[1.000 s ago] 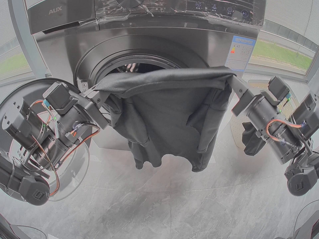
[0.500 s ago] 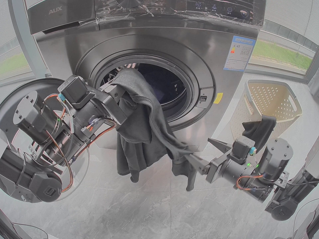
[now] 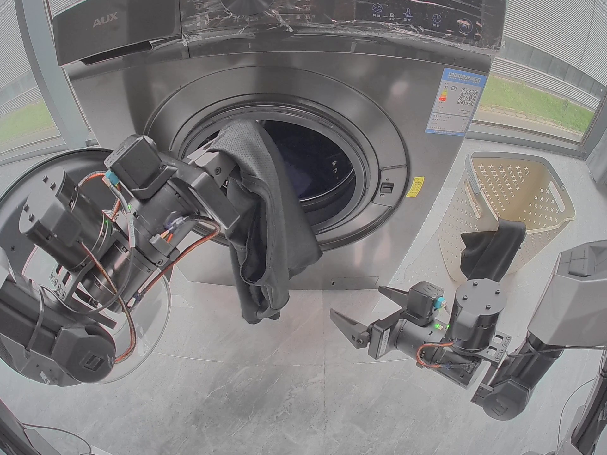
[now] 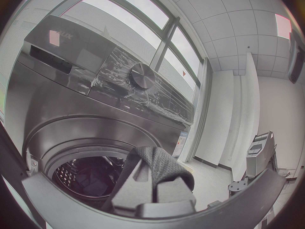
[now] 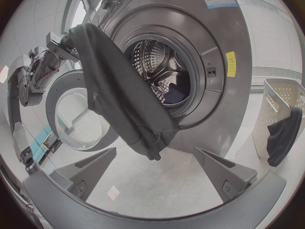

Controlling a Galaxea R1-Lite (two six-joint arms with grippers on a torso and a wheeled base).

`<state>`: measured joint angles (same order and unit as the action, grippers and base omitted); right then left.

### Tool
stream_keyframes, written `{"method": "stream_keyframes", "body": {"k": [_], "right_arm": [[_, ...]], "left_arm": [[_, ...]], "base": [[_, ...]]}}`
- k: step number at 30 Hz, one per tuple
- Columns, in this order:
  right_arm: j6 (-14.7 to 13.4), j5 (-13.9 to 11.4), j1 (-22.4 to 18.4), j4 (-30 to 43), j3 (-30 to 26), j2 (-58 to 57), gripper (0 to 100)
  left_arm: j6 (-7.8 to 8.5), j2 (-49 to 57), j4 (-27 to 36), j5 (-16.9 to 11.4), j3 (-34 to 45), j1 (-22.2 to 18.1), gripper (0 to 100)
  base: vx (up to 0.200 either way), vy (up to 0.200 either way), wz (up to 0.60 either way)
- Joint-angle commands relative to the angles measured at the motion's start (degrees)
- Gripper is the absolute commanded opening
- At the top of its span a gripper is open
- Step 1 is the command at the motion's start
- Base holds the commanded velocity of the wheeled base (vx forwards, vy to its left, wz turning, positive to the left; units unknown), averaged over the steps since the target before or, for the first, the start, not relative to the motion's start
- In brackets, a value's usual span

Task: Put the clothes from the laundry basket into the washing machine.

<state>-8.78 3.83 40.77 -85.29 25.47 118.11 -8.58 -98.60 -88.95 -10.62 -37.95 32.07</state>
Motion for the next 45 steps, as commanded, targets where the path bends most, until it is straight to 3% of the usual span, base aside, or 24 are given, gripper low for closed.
{"method": "stream_keyframes", "body": {"k": [1,14,28,36,45], "right_arm": [[0.1,0.0,-1.0,-0.1,5.9,3.9,100],[1.3,-1.2,2.9,0.6,21.4,11.9,100],[2.3,-1.1,0.4,3.0,37.3,20.6,100],[2.4,-1.9,1.2,2.8,39.3,22.5,100],[2.7,-1.9,0.7,3.1,45.5,25.1,100]], "left_arm": [[-0.03,0.7,-0.1,0.0,0.1,0.2,0],[0.06,1.7,-0.1,-0.2,0.2,0.3,0],[0.06,2.5,-0.1,-0.8,0.2,1.2,0],[0.06,3.2,-0.1,-1.0,0.5,1.2,0],[-0.03,3.3,-0.2,-1.2,1.1,2.0,0]], "base": [[0.0,0.0,0.0],[0.0,0.0,0.0],[0.0,0.0,0.0],[0.0,0.0,0.0],[0.0,0.0,0.0]]}}
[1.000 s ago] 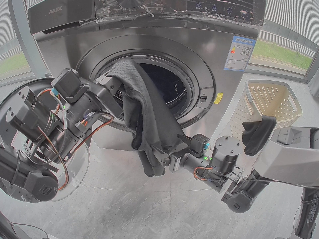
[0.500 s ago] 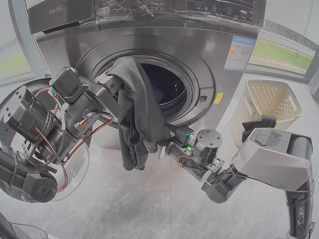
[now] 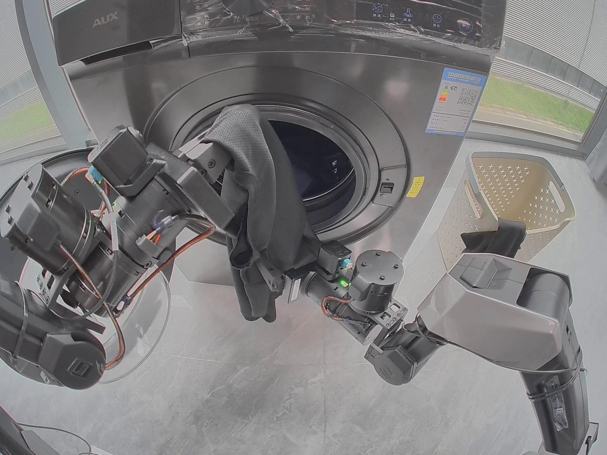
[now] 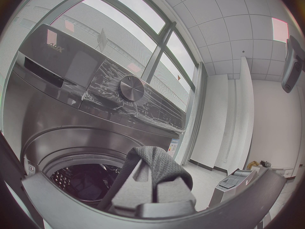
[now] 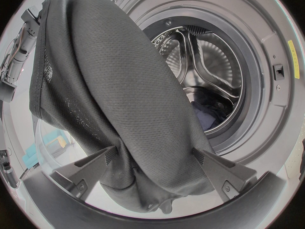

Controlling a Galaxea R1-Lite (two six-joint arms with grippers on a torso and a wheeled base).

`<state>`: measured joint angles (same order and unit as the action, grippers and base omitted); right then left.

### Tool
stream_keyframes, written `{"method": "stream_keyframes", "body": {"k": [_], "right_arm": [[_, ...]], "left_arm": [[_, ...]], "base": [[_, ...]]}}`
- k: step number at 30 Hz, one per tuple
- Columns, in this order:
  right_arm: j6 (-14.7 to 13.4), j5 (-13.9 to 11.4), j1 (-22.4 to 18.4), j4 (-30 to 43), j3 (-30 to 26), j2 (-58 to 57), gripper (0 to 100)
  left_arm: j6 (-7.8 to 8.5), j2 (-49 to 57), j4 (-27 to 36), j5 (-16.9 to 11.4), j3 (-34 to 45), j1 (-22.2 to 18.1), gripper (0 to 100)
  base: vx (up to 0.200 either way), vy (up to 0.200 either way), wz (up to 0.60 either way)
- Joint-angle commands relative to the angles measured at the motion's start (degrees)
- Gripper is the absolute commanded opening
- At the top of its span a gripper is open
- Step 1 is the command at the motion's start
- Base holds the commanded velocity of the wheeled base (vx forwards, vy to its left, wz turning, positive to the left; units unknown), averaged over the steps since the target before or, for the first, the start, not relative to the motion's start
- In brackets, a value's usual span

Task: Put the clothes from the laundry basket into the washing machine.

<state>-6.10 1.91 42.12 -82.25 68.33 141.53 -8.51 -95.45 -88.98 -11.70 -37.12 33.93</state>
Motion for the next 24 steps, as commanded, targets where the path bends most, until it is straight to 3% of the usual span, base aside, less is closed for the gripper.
{"method": "stream_keyframes", "body": {"k": [1,4,5,14,24], "right_arm": [[0.0,0.0,-1.0,0.1,3.3,2.3,100],[0.0,0.0,-1.2,0.1,4.4,3.1,100],[0.1,0.0,-1.2,0.0,5.7,4.3,0],[0.0,0.2,-1.3,-0.7,5.6,3.0,0],[-0.1,0.2,-5.4,-1.9,-11.8,-14.4,0]], "left_arm": [[-0.19,0.2,-0.1,-0.1,0.3,0.4,0],[-0.63,0.4,-0.1,-0.1,0.3,0.6,0],[-0.63,1.3,-0.1,-0.1,0.3,0.7,0],[-0.72,0.8,0.0,0.5,0.3,-0.7,0],[-0.63,-2.5,0.0,0.1,1.7,-6.1,0]], "base": [[0.0,0.0,0.0],[0.0,0.0,0.0],[0.0,0.0,0.0],[0.0,0.0,0.0],[0.0,0.0,0.0]]}}
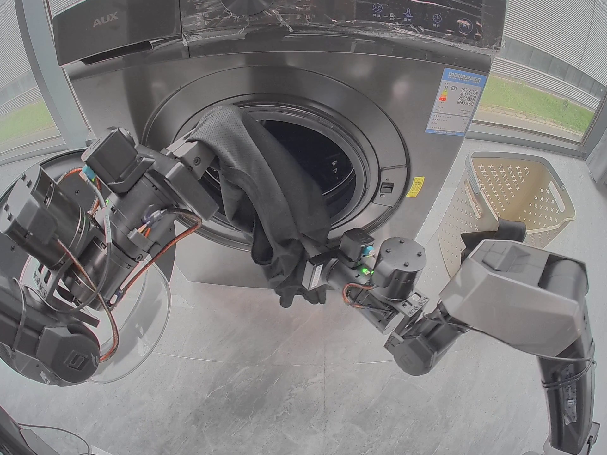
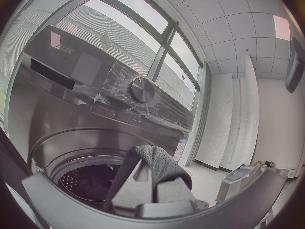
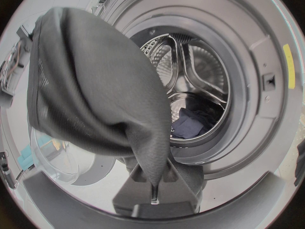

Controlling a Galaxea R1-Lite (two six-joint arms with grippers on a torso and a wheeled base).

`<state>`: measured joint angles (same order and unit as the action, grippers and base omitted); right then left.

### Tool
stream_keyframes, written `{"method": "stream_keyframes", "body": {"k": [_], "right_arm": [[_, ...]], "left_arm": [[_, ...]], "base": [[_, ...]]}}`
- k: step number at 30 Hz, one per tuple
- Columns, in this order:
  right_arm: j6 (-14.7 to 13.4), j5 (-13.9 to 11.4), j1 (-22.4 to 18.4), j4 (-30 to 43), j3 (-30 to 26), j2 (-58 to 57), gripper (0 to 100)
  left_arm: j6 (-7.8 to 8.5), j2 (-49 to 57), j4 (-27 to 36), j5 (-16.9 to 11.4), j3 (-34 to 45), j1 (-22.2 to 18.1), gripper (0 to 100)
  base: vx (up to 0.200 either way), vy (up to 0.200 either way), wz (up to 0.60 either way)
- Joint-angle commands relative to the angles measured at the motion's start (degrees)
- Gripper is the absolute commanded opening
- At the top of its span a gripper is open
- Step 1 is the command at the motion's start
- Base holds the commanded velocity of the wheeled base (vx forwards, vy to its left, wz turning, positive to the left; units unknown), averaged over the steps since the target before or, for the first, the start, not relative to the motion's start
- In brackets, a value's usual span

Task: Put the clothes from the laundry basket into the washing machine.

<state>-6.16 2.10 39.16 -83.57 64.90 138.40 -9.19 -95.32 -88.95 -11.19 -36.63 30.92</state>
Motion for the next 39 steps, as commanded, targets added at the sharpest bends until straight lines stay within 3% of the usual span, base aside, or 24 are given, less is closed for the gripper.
{"method": "stream_keyframes", "body": {"k": [1,6,14,17,21,22,24,27,28,31,33,37,39], "right_arm": [[-0.1,-0.1,-2.8,-0.5,-9.4,-12.9,0],[-0.3,-0.2,-3.6,-0.5,-12.0,-19.2,0],[-1.8,0.7,-3.1,-1.6,-12.5,-21.8,0],[-2.1,0.7,-2.7,-1.8,-13.1,-21.9,0],[-2.1,0.7,-2.6,-1.9,-13.2,-21.7,0],[-2.1,0.7,-2.5,-1.9,-13.1,-21.7,0],[-2.1,0.7,-2.5,-1.8,-13.1,-21.6,0],[-2.1,0.8,-2.3,-1.8,-12.8,-21.3,0],[-2.1,0.8,-2.1,-1.7,-12.7,-21.2,0],[-2.1,0.8,-1.7,-1.7,-12.4,-20.5,0],[-2.1,0.8,-1.7,-1.7,-12.0,-20.3,0],[-2.1,0.8,-1.6,-1.6,-11.4,-19.6,0],[-2.1,0.8,-1.5,-1.6,-11.4,-19.5,0]], "left_arm": [[0.14,-2.9,-0.1,-0.6,2.4,-3.1,0],[0.31,-4.7,-0.1,-5.2,8.9,-3.2,0],[0.67,-11.0,-0.1,-6.2,11.9,-7.5,0],[1.72,-14.2,-0.2,-6.3,12.2,-10.1,0],[2.16,-15.2,-0.2,-7.1,13.2,-10.2,0],[2.16,-15.3,-0.2,-7.6,13.9,-9.8,100],[1.98,-16.0,-0.1,-8.8,17.3,-9.0,100],[3.22,-19.8,-0.3,-10.8,20.5,-7.8,100],[5.85,-22.3,-0.3,-11.6,21.3,-7.8,100],[9.98,-25.0,-0.3,-11.8,22.7,-8.0,100],[10.95,-25.9,-0.3,-12.5,23.8,-7.9,100],[11.92,-25.6,-0.3,-16.5,27.3,-7.9,100],[13.85,-25.4,-0.3,-18.1,28.8,-7.8,100]], "base": [[0.0,0.0,0.0],[0.0,0.0,0.0],[0.0,0.0,0.0],[0.0,0.0,0.0],[0.0,0.0,0.0],[0.0,0.0,0.0],[0.0,0.0,0.0],[0.0,0.0,0.0],[0.0,0.0,0.0],[0.0,0.0,0.0],[0.0,0.0,0.0],[0.0,0.0,0.0],[0.0,0.0,0.0]]}}
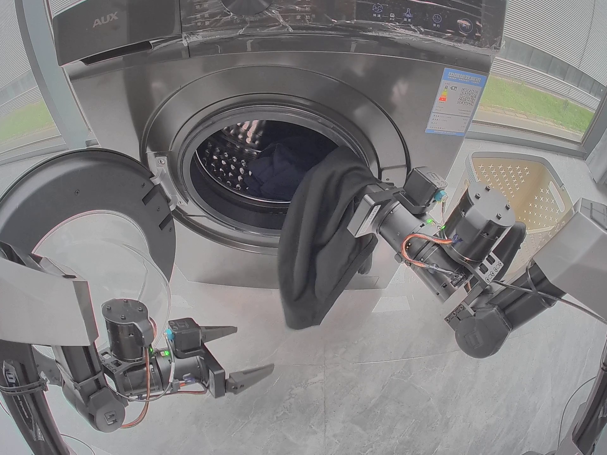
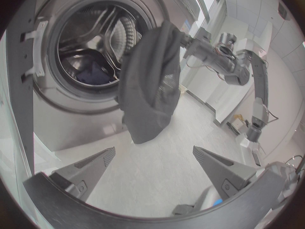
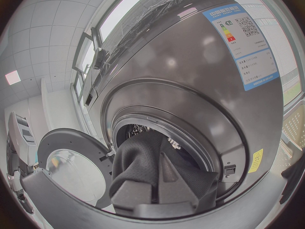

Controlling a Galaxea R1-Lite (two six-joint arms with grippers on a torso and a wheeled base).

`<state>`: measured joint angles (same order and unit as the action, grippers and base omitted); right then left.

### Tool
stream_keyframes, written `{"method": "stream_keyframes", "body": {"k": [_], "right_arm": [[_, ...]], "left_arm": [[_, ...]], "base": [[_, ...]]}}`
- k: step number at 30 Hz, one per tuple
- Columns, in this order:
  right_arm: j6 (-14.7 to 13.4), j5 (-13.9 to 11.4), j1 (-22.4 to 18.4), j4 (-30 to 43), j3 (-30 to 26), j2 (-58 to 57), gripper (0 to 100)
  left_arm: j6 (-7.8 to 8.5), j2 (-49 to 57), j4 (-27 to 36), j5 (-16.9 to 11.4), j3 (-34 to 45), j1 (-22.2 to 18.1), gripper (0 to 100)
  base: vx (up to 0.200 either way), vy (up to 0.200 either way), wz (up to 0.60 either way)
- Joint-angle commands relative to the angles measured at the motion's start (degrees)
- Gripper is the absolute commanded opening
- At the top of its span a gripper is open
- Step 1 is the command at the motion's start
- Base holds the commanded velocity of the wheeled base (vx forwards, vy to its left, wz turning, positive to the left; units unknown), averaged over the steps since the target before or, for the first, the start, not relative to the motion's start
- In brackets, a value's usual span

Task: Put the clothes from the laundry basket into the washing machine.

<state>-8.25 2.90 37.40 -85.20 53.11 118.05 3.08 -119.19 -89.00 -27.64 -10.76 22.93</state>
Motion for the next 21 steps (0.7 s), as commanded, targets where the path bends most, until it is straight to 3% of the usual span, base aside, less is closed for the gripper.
{"method": "stream_keyframes", "body": {"k": [1,3,6,10,15,21], "right_arm": [[0.0,0.0,0.3,-0.1,0.2,1.1,0],[-0.1,0.0,0.8,-0.1,0.1,1.6,0],[-0.1,0.0,1.7,-0.1,-0.6,2.0,0],[0.0,0.0,3.3,0.2,-1.4,2.2,0],[0.5,0.0,4.5,0.9,-0.6,2.9,0],[0.5,0.0,5.4,0.4,-0.2,3.5,0]], "left_arm": [[2.45,-1.5,-0.2,-2.2,2.9,0.2,100],[2.89,-1.0,-0.3,-2.3,1.9,0.2,100],[2.1,1.7,-0.1,-1.6,-2.9,0.2,100],[1.84,4.1,-0.1,1.5,-7.7,0.5,100],[-2.47,3.7,0.0,2.4,-13.8,5.0,100],[-3.35,-0.4,-0.1,2.6,-18.9,5.6,100]], "base": [[0.0,0.0,0.0],[0.0,0.0,0.0],[0.0,0.0,0.0],[0.0,0.0,0.0],[0.0,0.0,0.0],[0.0,0.0,0.0]]}}
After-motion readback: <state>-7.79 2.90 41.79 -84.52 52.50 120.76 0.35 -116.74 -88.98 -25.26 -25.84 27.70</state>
